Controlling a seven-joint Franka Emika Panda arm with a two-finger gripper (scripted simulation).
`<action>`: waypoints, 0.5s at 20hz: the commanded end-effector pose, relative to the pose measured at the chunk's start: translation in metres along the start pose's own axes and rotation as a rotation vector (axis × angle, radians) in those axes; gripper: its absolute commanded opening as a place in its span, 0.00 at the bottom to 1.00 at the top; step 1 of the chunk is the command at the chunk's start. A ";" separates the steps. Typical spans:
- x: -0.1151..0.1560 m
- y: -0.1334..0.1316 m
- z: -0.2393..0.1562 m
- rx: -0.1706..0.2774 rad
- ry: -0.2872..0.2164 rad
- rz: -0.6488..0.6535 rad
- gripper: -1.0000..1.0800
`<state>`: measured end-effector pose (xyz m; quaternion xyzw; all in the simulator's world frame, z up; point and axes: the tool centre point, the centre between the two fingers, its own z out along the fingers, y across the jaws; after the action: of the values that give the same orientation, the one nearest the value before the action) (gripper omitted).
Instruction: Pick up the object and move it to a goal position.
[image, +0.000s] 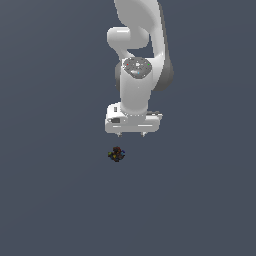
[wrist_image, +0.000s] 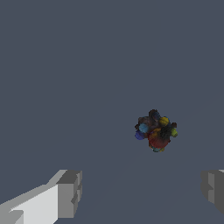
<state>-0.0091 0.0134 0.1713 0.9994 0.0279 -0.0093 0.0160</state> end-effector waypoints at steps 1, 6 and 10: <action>0.000 0.000 0.000 0.000 0.000 0.000 0.96; -0.003 0.010 -0.001 0.002 -0.012 0.026 0.96; -0.007 0.019 -0.003 0.004 -0.024 0.055 0.96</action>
<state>-0.0139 -0.0034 0.1745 0.9997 0.0046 -0.0189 0.0150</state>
